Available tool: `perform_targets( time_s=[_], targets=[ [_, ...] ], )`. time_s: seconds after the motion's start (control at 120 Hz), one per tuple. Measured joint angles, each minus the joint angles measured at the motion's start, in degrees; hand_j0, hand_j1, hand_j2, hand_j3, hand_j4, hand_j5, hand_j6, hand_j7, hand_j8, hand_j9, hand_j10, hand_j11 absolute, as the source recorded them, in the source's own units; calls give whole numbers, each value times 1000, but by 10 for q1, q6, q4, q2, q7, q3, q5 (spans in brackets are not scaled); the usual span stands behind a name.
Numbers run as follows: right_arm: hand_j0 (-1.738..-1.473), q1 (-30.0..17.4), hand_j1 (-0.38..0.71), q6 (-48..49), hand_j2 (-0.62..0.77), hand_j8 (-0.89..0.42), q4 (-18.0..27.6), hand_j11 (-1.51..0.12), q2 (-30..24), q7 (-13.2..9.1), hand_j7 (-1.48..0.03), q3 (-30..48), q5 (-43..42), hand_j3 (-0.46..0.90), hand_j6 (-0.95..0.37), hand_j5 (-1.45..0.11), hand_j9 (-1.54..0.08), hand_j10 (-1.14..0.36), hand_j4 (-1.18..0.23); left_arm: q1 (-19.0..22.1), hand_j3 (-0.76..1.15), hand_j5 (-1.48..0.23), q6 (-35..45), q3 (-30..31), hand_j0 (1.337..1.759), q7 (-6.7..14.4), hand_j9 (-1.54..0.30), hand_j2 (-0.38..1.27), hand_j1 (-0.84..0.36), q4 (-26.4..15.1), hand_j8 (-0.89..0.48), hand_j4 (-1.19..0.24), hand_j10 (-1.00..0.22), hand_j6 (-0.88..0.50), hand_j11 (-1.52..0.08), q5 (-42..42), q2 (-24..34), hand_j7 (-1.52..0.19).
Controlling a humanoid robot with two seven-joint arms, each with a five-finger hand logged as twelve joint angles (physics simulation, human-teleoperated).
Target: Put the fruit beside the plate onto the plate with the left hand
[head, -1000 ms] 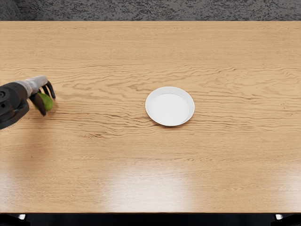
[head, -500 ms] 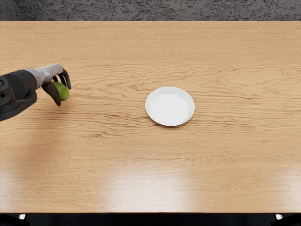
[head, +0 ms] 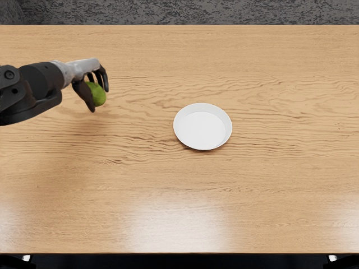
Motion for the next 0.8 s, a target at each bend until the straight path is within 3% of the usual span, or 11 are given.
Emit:
perform_targets(
  time_s=[0.8],
  targets=[
    [-1658,8,-349,-3,0,0,-1,0,0,0,0,5,4,0,0,0,0,0,0,-57,0,-1044,-43,-27,1652,0,-1041,409,-249,0,-461,-750,-675,-456,-1033,-15,-171,-1056]
  ],
)
